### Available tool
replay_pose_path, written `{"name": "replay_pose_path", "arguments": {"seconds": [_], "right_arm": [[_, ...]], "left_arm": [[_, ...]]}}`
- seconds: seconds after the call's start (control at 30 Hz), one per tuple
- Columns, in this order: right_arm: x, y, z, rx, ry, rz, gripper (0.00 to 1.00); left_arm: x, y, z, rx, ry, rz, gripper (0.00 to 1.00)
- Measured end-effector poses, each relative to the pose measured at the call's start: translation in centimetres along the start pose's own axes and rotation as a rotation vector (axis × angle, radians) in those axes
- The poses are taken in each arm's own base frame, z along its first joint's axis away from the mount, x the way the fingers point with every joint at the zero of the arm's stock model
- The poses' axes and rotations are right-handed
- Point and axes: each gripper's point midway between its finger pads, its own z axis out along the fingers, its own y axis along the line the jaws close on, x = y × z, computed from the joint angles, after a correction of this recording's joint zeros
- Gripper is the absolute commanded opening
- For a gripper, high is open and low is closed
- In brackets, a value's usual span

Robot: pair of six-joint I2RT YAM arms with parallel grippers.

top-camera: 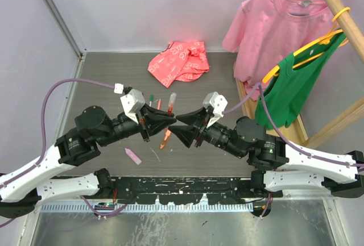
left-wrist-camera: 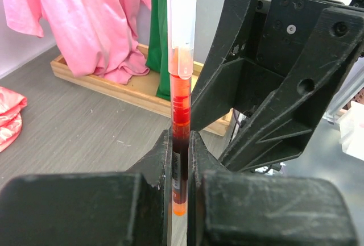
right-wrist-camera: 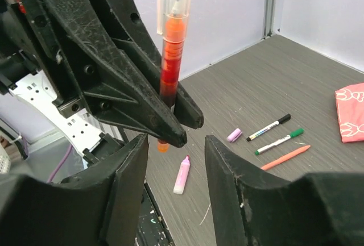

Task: Insert the pens into the pen caps
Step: Press the pen cap onto the pen.

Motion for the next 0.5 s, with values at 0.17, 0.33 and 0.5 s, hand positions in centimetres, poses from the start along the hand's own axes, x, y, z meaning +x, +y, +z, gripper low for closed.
{"name": "replay_pose_path", "arguments": {"seconds": [0.17,0.33,0.5], "right_arm": [[-1.2,0.2,-0.5,-0.021,-0.026,-0.021,0.52],[-3.2,-0.4,-1.7,0.000,-0.079,-0.027,0.52],[-4.7,-1.8,-2.3,0.079,-0.126,-0.014,0.52]], "left_arm": [[-0.3,0.0,-0.1,-0.003,-0.012,-0.006,0.00],[-0.8,-0.4,-0.4,0.016,-0.039,-0.015,0.00],[-1.1,-1.5,-1.1,0.078,-0.058,-0.015,0.00]]}}
